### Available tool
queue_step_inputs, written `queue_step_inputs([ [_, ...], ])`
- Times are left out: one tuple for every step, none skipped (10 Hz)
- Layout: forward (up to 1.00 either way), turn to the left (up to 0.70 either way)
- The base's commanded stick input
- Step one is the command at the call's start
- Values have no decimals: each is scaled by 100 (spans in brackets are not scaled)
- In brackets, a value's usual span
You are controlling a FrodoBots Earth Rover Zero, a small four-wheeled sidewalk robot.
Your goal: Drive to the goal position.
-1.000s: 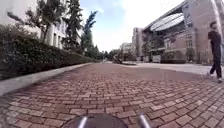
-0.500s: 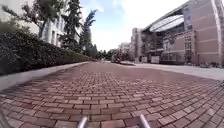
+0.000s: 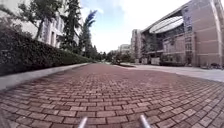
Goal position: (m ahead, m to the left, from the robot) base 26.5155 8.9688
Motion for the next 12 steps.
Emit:
queue_step_inputs([
  [70,0],
  [70,0],
  [70,0],
  [70,0],
  [70,0],
  [70,0],
  [70,0],
  [70,0],
  [70,0],
  [70,0],
  [70,0],
  [70,0],
])
